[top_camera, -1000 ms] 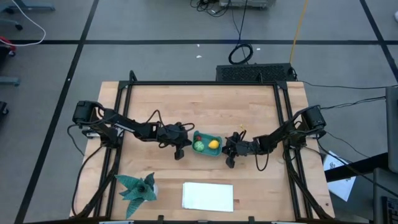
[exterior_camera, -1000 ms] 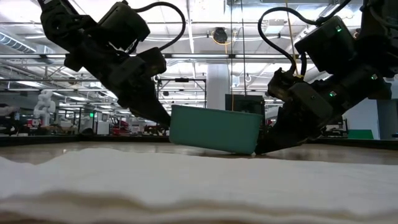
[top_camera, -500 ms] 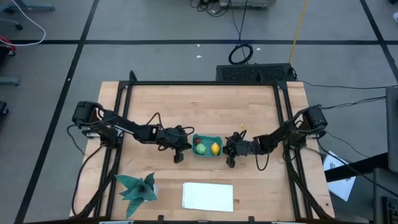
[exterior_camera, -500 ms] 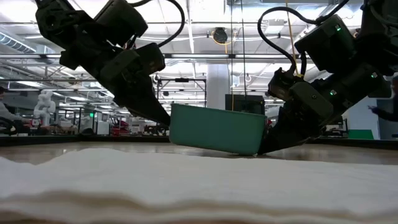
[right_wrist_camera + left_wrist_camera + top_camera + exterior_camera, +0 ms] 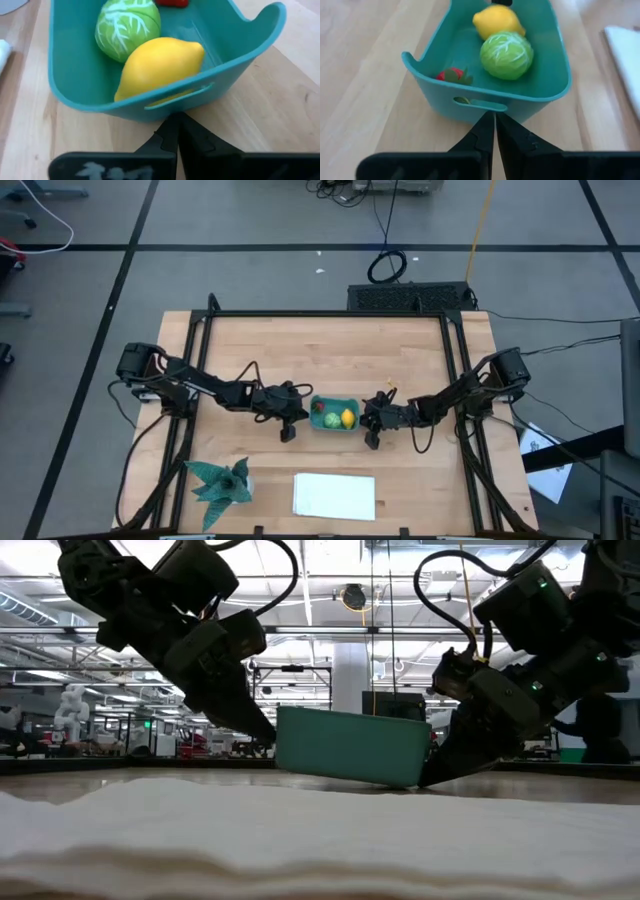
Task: Pick and placing Produce into tupperware
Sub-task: Adjust the blue bin
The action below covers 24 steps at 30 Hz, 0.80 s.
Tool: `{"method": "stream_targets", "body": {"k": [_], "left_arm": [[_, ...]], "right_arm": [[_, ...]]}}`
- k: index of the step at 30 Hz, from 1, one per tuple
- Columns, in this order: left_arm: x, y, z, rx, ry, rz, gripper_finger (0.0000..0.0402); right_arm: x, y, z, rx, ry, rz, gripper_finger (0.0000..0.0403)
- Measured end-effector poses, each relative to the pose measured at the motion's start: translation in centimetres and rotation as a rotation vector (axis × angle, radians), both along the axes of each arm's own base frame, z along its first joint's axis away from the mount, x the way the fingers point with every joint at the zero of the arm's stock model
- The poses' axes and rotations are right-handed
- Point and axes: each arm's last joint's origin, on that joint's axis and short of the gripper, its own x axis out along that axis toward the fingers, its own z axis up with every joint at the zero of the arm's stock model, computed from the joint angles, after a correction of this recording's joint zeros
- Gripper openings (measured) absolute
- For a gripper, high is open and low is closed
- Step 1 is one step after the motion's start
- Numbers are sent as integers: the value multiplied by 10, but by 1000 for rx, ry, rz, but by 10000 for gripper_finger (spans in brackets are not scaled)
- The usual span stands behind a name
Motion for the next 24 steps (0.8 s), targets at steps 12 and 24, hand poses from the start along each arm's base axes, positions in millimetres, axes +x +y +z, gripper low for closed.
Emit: {"method": "stream_targets", "body": {"k": [12, 24], "left_arm": [[-1, 0, -2, 4, 20, 1, 26], [-2, 1, -3, 6, 40, 2, 26]], "right_arm": [[0, 0, 0, 27, 4, 10, 0], [0, -1, -1, 60, 20, -18, 0]]}}
